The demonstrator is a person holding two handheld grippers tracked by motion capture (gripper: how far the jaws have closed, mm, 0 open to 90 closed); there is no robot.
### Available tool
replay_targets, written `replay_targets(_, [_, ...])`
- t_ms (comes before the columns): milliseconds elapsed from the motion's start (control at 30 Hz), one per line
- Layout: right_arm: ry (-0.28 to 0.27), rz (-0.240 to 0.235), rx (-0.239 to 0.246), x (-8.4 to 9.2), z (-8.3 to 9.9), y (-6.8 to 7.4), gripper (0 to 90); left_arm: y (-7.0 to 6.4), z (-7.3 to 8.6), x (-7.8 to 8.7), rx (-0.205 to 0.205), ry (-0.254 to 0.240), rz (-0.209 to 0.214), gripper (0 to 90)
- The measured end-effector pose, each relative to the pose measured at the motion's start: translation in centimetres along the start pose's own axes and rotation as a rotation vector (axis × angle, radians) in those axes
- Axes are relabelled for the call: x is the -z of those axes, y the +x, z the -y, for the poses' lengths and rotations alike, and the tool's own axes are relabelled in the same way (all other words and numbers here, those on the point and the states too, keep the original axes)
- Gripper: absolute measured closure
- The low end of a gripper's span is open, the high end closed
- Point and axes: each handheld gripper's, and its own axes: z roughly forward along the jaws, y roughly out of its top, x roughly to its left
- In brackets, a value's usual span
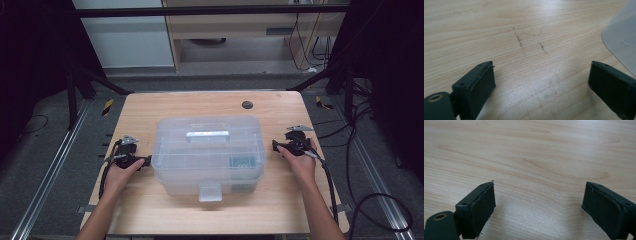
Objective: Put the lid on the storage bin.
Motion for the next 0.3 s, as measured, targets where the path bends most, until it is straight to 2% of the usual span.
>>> replay_targets(33, [0.009,0.011,0.015,-0.21,0.14,0.03,8.8,-0.05,-0.01,-0.03,-0.006,0.002,-0.011,5.7])
replay_targets(67, [0.017,-0.002,-0.011,-0.46,0.25,0.11,6.2,-0.12,-0.03,-0.08,-0.006,0.004,-0.020,5.3])
replay_targets(133, [0.025,0.006,-0.008,-0.59,0.22,0.06,3.6,-0.37,-0.08,-0.21,-0.025,0.020,-0.040,4.0])
replay_targets(200, [0.027,0.009,-0.020,-0.60,0.24,0.05,1.9,-0.55,0.02,-0.18,-0.015,0.029,-0.047,0.0])
replay_targets(300, [0.035,0.022,-0.039,-0.60,0.26,0.10,0.5,-0.54,0.06,-0.10,-0.013,0.033,-0.052,0.0])
